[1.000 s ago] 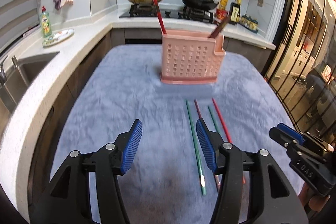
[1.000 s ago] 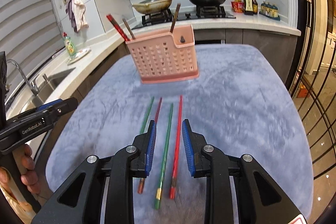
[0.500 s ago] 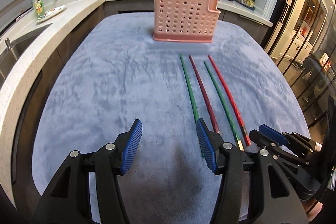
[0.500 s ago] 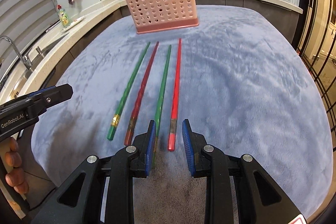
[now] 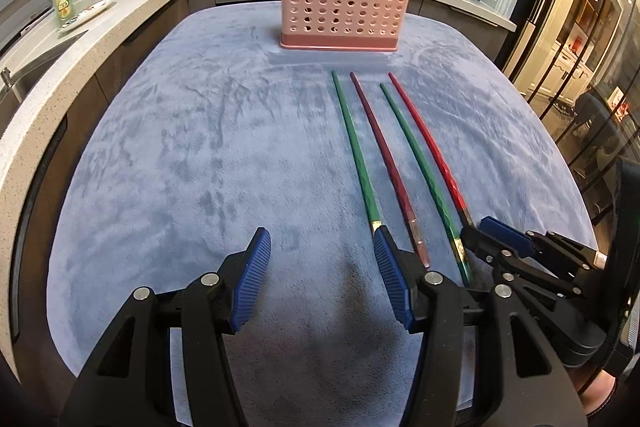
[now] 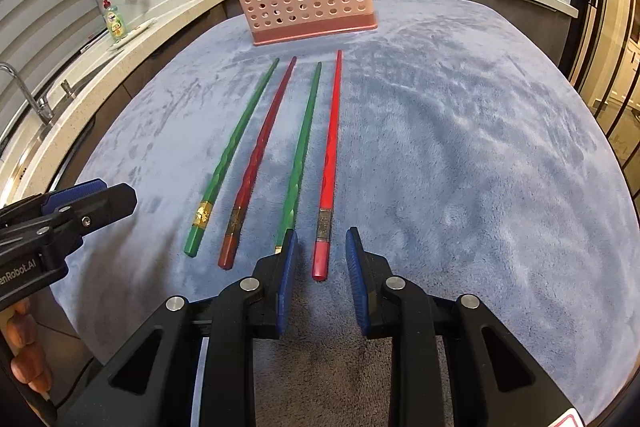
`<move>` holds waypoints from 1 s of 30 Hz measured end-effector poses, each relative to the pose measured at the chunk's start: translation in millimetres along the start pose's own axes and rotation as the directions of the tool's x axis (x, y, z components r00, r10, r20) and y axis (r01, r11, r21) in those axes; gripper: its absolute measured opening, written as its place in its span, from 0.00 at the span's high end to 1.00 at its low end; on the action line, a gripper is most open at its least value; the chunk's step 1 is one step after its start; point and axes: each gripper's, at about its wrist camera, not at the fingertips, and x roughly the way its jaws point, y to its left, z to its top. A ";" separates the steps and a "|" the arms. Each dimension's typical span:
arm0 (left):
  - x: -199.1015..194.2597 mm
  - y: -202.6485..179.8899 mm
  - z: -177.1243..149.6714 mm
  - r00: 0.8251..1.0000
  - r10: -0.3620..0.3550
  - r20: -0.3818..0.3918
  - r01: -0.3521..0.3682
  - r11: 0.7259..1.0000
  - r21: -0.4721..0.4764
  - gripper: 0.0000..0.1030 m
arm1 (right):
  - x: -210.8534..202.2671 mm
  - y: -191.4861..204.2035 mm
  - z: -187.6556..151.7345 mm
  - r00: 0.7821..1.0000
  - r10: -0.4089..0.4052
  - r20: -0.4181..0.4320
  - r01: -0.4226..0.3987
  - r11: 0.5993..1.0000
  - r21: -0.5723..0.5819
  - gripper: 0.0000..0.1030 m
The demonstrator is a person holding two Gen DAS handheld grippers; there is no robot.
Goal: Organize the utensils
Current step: 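Withdraw both open tools back over the remaining chopsticks, then grasp a green chopstick with the left tool while the right tool grasps a red chopstick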
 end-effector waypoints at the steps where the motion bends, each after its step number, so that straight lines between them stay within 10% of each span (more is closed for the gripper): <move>1: 0.6 -0.7 -0.3 1.000 -0.002 -0.003 0.002 1.000 0.002 0.50 | 1.3 -0.3 -1.3 1.000 0.000 -0.001 0.000 1.000 -0.001 0.78; 10: 8.7 -7.1 -5.3 1.000 -0.015 -0.028 0.015 1.000 0.010 0.50 | 2.1 -6.6 -3.2 1.000 -0.017 0.006 0.017 1.000 0.006 0.93; 30: 40.0 -23.8 -7.0 0.995 -0.013 -0.094 0.016 0.999 0.031 0.50 | -13.8 -30.4 -16.4 1.000 -0.003 0.002 0.003 0.997 0.073 0.94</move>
